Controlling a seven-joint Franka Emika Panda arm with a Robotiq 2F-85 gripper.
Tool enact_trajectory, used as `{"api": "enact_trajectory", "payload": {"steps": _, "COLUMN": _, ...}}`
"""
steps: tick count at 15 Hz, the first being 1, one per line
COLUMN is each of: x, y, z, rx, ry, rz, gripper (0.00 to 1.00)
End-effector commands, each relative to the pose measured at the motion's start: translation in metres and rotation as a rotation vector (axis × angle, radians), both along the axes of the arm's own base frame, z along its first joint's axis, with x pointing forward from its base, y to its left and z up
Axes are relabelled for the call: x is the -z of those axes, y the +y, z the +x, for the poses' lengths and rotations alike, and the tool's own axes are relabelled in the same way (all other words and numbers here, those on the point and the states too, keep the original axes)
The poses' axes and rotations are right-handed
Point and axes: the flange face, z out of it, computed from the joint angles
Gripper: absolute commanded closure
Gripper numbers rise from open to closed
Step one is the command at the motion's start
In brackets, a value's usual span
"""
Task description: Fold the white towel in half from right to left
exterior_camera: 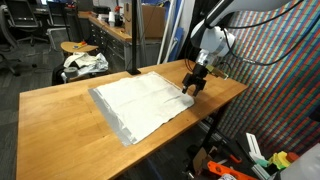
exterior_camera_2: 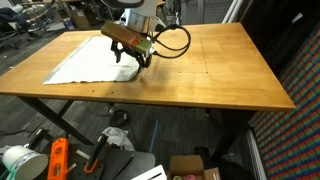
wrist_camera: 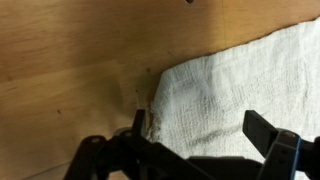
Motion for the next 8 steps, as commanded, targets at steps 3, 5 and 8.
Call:
{"api": "enact_trajectory", "payload": {"steps": 3, "x": 0.0106, "y": -0.0104, "z": 0.0093, "rx": -0.016, "ry": 0.001, "rz": 0.023, "gripper": 0.0}}
{"api": "enact_trajectory", "payload": {"steps": 5, "x": 0.0135, "y": -0.0112, "z": 0.0069, "rx": -0.036, "ry": 0.007, "rz": 0.047, "gripper": 0.0}}
{"api": "enact_trajectory", "payload": {"steps": 8, "x": 0.0153, "y": -0.0111, "z": 0.0039, "rx": -0.064, "ry": 0.005, "rz": 0.085, "gripper": 0.0}}
